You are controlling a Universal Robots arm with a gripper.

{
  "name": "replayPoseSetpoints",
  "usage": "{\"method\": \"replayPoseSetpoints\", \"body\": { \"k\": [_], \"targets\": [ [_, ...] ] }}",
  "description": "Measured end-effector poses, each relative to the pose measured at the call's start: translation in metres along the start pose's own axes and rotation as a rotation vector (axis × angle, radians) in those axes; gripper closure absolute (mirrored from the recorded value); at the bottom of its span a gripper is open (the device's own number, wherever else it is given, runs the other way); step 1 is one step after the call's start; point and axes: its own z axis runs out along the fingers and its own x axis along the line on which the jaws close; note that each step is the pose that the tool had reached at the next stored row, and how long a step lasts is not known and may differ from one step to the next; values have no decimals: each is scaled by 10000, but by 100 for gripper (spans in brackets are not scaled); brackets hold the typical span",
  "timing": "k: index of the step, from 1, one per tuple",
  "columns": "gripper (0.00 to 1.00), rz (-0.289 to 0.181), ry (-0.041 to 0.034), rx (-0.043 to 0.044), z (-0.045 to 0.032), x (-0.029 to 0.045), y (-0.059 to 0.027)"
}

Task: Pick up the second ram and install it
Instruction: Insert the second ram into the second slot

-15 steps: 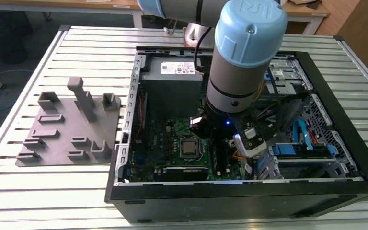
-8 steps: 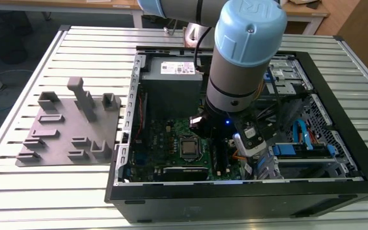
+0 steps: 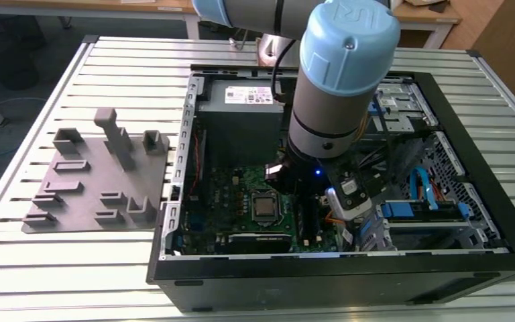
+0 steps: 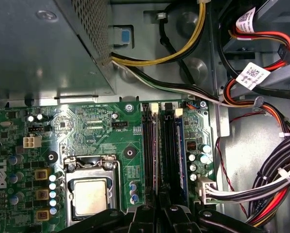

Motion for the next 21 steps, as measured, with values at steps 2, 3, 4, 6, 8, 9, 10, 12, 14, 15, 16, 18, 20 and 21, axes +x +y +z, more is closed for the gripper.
{"method": "replayPoseSetpoints", "body": {
  "k": [2,3,4,6,8,9,10,12,14,15,16,18,20,21],
  "targets": [
    [89,0,0,-1,1,0,0],
    [89,0,-1,-2,2,0,0],
    [89,0,-1,-3,3,0,0],
    [89,0,-1,-3,3,0,0],
    [89,-5,-1,-3,4,0,0],
    [89,-13,0,-4,4,0,0],
    [89,-31,1,-4,3,1,0],
    [89,-88,4,-9,4,1,0],
    [89,-155,10,-12,-1,0,1],
    [89,-183,13,-10,-5,0,1],
    [89,-207,15,-9,-12,0,1],
    [89,-244,18,-12,-20,0,2],
    [89,-281,20,-15,-24,-1,3],
    [89,-294,22,-12,-29,-1,3]
  ]
}}
